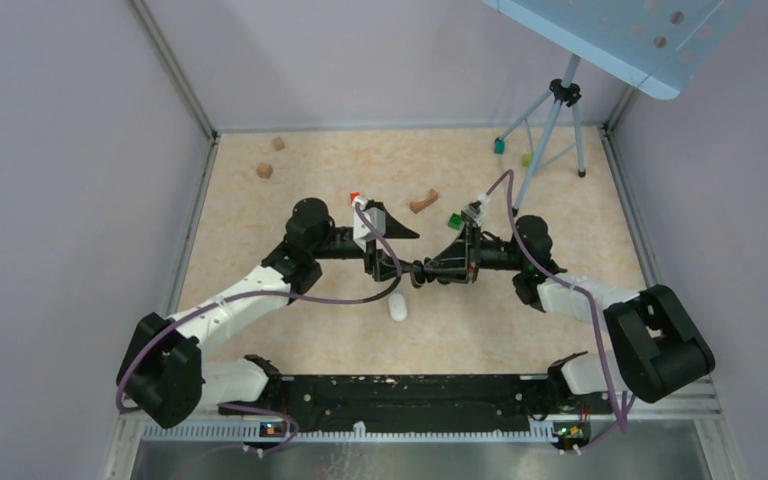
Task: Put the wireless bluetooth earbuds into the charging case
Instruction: Insert the left earbud into the left side groove of the charging case, then move the right earbud to the center of the board.
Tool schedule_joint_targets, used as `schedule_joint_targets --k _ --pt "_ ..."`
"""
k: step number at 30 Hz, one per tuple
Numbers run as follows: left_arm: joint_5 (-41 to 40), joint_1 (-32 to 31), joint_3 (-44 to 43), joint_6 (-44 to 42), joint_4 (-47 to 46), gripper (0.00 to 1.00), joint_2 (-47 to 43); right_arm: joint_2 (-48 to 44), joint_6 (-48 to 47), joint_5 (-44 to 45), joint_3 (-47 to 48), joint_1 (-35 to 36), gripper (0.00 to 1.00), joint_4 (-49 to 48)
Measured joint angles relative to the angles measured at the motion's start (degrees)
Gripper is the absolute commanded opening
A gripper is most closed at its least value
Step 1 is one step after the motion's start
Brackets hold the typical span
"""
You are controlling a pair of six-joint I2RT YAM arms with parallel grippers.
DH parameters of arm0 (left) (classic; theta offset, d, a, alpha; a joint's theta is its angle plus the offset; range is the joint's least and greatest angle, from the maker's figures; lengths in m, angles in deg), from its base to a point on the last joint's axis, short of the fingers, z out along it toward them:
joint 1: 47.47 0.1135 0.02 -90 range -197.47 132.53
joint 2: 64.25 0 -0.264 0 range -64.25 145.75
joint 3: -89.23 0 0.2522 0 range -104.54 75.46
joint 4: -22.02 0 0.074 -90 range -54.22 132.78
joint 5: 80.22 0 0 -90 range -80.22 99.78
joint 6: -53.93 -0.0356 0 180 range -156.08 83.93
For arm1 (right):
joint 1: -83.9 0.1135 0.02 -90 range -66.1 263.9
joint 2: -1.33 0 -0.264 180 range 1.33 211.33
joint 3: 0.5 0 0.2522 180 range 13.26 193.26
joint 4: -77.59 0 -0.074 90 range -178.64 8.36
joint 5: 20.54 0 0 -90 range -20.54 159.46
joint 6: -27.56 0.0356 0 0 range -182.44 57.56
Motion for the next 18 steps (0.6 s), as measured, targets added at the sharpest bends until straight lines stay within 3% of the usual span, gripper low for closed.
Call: schedule_joint_targets --k 3,7,8,11,16,18 --pt "-1.46 0.0 -2.78 0.04 3.41 0.78 -1.75 -1.57 -5.27 1.2 1.33 0.02 0.0 8.66" --pt "-5.31 0.0 -6.56 1.66 7.85 0.98 -4.63 -3.3 -12.87 3.43 4.68 0.09 0.0 19.8" --pt "-7.06 0.0 -7.67 2.54 9.2 0.99 -5.03 -3.61 -14.51 4.0 5.25 0.11 0.0 21.84" --pt "-13.22 0.02 -11.8 5.75 15.45 0.87 -4.92 -4.02 -17.62 5.14 5.57 0.11 0.0 25.81" --pt "-23.98 1.46 -16.33 12.63 24.68 0.85 -2.47 -4.13 -20.13 6.23 5.57 0.11 0.0 29.73" --pt "-26.71 3.26 -16.33 16.39 27.76 0.81 -0.87 -4.37 -21.05 6.62 5.57 0.11 0.0 31.15"
